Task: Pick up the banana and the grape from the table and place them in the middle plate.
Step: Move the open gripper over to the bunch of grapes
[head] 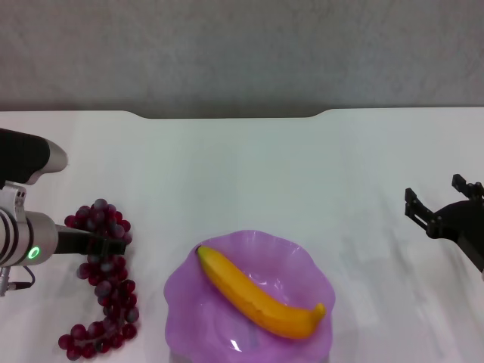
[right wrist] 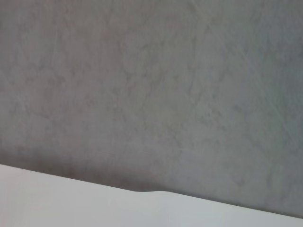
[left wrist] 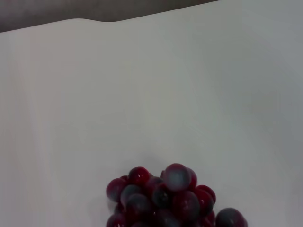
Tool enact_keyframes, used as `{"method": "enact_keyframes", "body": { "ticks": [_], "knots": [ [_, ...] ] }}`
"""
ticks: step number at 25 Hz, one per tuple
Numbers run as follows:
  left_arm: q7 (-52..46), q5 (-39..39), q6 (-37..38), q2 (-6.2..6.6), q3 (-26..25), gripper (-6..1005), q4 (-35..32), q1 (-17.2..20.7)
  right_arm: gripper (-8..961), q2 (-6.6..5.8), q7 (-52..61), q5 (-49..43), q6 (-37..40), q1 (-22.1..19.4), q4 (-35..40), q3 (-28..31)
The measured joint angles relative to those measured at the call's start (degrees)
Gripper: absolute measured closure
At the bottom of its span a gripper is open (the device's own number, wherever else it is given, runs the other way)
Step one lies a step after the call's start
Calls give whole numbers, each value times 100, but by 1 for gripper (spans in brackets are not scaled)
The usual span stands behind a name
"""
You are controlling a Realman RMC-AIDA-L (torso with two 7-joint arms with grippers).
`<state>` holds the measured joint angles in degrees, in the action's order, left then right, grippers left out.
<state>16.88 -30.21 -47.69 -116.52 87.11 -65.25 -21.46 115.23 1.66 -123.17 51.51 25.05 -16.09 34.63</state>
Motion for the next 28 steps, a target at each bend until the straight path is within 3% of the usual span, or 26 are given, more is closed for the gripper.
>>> {"method": "enact_keyframes", "body": {
  "ticks": [28],
  "knots": [
    [263, -348, 197, -24, -63, 264, 874, -441, 62, -9, -43, -14, 25, 14, -52, 0]
  ]
}}
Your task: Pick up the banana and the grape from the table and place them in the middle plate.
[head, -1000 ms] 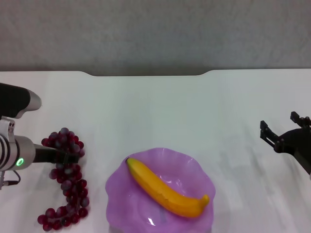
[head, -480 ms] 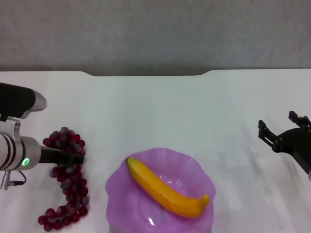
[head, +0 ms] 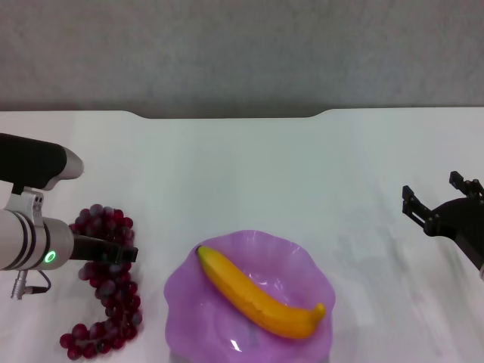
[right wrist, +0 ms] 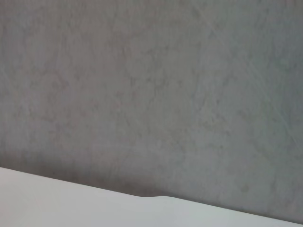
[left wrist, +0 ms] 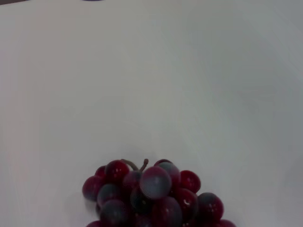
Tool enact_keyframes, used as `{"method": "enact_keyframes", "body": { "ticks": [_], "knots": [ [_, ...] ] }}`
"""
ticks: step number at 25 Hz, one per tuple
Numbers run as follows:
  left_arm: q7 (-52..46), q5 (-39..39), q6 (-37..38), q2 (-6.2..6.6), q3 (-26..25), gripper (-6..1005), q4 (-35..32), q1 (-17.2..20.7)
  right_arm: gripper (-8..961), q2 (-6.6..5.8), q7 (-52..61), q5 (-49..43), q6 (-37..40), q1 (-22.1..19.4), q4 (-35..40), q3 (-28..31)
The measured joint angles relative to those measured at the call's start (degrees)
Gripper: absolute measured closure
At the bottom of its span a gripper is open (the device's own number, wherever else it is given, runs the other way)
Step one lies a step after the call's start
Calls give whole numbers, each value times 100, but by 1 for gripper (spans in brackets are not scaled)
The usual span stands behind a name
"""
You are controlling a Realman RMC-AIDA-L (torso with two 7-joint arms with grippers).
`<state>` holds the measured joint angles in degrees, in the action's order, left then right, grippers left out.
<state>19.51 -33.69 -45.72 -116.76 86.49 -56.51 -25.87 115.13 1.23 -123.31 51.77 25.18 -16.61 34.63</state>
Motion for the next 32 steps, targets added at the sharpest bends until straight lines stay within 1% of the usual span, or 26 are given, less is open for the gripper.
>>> {"method": "enact_keyframes", "body": {
  "ticks": [3, 9, 17, 22, 28, 32],
  "knots": [
    [-1, 1, 170, -15, 0, 273, 133, -30, 62, 4, 0, 0, 1, 1, 0, 0],
    [0, -13, 355, -16, 0, 511, 154, -6, 62, 9, 0, 0, 6, 4, 0, 0],
    [0, 13, 446, -14, 0, 677, 158, 25, 62, 9, 0, 0, 20, 1, 2, 0],
    [0, 9, 466, -14, 24, 729, 158, 44, 62, 9, 0, 0, 20, -4, 8, 0],
    [0, -23, 647, -14, 139, 762, 103, 173, 62, 9, 0, -6, 3, -6, 8, 0],
    [0, -39, 844, -19, 195, 764, 74, 256, 62, 9, 0, -15, 3, -17, 9, 0]
  ]
}}
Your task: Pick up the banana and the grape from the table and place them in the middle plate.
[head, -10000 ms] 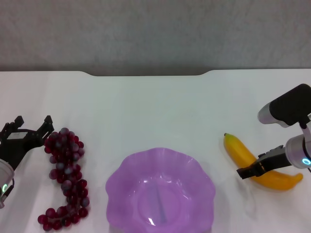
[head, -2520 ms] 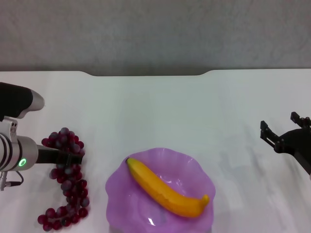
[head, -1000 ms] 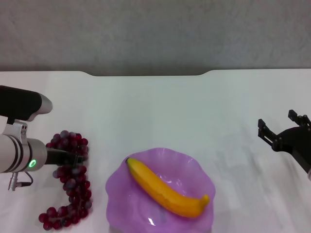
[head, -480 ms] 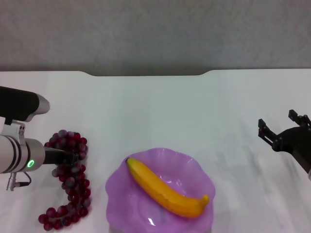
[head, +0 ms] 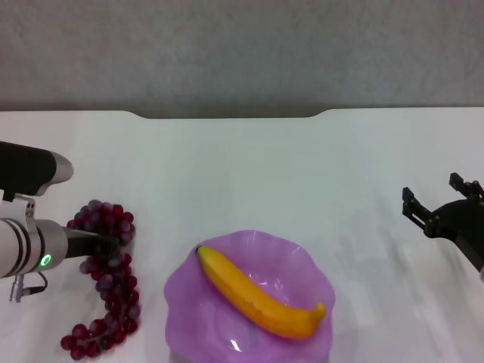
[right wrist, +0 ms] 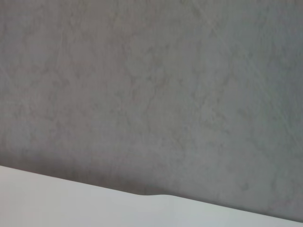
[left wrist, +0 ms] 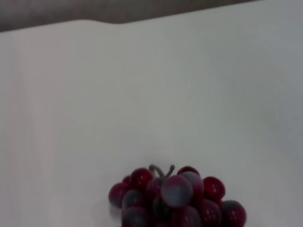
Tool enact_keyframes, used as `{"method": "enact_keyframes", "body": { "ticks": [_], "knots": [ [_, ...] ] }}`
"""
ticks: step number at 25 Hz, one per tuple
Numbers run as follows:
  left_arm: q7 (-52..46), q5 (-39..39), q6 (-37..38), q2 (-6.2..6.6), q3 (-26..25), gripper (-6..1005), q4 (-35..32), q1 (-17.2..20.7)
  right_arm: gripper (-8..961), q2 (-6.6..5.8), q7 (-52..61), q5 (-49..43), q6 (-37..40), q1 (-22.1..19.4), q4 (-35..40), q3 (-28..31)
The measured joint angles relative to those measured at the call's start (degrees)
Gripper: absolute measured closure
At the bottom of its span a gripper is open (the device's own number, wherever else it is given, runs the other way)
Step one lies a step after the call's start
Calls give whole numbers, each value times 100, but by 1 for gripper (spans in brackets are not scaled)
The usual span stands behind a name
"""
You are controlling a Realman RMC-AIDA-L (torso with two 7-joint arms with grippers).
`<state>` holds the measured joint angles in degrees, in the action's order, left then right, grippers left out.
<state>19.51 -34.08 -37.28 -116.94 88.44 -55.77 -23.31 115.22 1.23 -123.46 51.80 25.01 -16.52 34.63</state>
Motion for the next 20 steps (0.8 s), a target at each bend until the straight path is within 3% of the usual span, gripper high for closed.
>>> {"method": "enact_keyframes", "body": {
  "ticks": [10, 20],
  "knots": [
    [-18, -176, 930, 1, 425, 770, -843, 799, 62, 0, 0, -2, 3, -22, 10, 0],
    [676, -929, 1054, 46, 349, 776, -2129, 1533, 62, 0, 0, -2, 11, -34, 26, 0]
  ]
}}
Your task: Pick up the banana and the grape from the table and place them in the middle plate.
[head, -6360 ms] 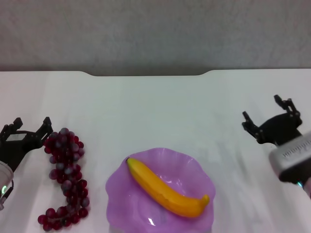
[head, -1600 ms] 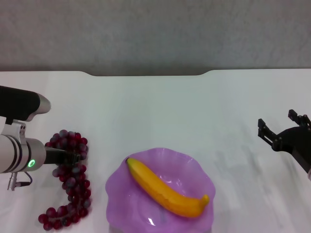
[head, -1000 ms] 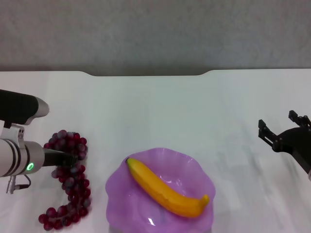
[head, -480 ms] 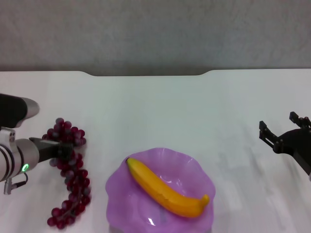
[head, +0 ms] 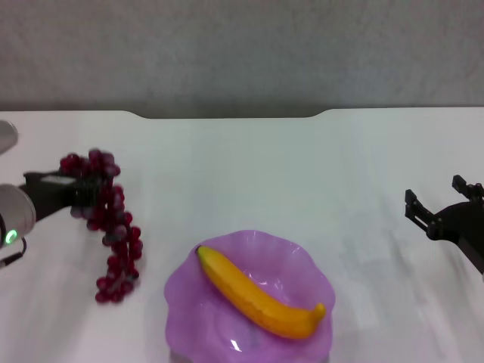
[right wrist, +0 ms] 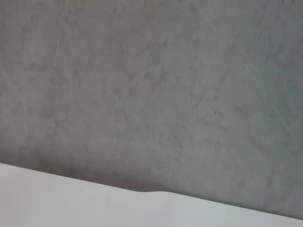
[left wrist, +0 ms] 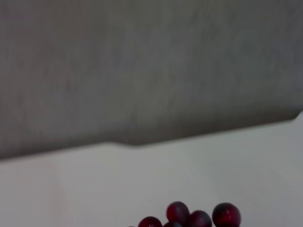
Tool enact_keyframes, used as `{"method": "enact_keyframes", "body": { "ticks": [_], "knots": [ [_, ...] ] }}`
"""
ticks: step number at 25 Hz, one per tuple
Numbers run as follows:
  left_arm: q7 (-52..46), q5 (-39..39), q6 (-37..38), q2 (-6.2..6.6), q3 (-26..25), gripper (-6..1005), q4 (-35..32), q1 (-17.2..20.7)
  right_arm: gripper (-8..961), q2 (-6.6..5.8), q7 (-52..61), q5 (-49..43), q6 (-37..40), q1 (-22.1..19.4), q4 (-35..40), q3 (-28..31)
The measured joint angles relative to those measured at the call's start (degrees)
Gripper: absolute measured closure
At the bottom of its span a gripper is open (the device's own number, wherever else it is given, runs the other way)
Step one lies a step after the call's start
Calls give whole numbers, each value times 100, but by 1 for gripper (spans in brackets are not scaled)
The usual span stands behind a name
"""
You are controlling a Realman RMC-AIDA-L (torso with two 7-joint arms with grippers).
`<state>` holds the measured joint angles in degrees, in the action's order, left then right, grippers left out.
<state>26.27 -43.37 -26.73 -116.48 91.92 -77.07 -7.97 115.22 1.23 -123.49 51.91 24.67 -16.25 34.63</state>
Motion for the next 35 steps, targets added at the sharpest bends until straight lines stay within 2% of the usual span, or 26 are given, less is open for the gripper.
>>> {"method": "enact_keyframes", "body": {
  "ticks": [4, 8, 13, 18, 21, 27, 30, 35],
  "knots": [
    [370, -320, -200, 10, -67, 777, -713, 275, 62, 0, 0, 0, -3, 1, 6, 0],
    [798, -726, -885, 13, -311, 779, -1532, 514, 62, 0, 0, 0, -29, 2, 9, 0],
    [1496, -1730, -2221, 4, -862, 780, -2483, 696, 62, 0, 0, 0, -59, 18, 14, 0],
    [2265, -2834, -2955, -9, -943, 780, -2913, 942, 62, 0, 0, 0, -82, 27, 25, 0],
    [2623, -3226, -3186, -21, -795, 782, -2933, 951, 62, 0, 0, 0, -84, 36, 26, 0],
    [3542, -3577, -3243, -31, -49, 785, -2744, 1117, 62, 0, 0, 0, -86, 36, 26, 0],
    [4012, -3666, -3103, -42, 220, 785, -2211, 1001, 62, 0, 0, 0, -81, 38, 24, 0],
    [4475, -3794, -2713, -45, 400, 786, -1162, 585, 62, 7, 0, 0, -84, 40, 24, 0]
  ]
}}
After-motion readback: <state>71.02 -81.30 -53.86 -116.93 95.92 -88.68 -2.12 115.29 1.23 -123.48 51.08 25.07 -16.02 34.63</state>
